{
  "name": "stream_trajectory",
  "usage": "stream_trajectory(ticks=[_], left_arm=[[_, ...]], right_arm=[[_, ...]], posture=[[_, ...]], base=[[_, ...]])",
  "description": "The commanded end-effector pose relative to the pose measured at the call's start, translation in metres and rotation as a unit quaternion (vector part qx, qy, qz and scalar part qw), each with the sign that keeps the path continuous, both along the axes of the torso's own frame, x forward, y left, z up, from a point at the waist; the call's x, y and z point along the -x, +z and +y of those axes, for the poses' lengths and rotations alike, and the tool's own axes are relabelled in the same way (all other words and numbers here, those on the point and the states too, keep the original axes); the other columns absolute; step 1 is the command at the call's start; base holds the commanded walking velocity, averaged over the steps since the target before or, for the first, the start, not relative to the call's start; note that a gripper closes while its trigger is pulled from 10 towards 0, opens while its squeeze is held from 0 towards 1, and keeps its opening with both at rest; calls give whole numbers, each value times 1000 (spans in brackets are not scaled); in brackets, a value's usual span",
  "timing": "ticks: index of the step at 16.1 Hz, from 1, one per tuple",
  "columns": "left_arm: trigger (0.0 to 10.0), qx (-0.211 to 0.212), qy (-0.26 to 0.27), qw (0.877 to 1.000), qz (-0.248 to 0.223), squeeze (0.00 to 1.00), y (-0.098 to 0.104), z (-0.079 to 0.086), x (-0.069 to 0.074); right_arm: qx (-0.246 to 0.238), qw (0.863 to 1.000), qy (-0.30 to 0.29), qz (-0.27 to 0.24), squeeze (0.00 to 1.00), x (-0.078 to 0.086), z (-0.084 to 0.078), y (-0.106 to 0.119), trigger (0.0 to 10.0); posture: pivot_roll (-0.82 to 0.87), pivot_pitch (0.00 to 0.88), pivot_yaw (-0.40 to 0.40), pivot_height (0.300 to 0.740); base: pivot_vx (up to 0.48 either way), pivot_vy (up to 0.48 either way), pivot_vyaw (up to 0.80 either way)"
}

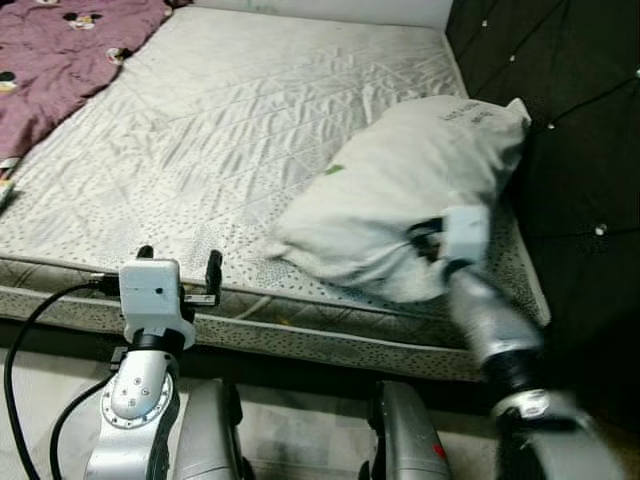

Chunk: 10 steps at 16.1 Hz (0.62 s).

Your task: Clean up the room

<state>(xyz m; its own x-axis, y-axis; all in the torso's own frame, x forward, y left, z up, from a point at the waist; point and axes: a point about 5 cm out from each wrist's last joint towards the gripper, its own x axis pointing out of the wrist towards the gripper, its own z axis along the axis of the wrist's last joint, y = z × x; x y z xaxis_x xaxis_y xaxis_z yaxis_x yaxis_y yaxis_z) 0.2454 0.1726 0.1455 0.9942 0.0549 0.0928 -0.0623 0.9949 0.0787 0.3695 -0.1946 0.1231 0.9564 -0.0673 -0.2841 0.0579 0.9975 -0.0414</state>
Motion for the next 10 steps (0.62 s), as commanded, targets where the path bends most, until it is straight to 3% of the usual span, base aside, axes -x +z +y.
stream_trajectory(ticks=[1,4,6,10], left_arm=[[10000,3,2,1000,2,0,-1,1,-1],[10000,4,8,1000,3,0,-4,3,-2],[10000,4,4,1000,2,0,-4,1,-6],[10000,4,2,1000,-1,0,-4,0,-10]], right_arm=[[23,996,-50,-63,0,-11,-36,35,0],[56,991,-84,-85,0,-13,-70,57,0],[87,983,-113,-113,0,-14,-98,83,0],[100,976,-140,-134,0,-9,-122,100,0]], posture=[[-44,55,-25,560],[-47,23,-10,560],[-53,5,-2,560],[-54,0,-4,560]], base=[[0,0,0],[0,0,0],[0,0,0],[0,0,0]])
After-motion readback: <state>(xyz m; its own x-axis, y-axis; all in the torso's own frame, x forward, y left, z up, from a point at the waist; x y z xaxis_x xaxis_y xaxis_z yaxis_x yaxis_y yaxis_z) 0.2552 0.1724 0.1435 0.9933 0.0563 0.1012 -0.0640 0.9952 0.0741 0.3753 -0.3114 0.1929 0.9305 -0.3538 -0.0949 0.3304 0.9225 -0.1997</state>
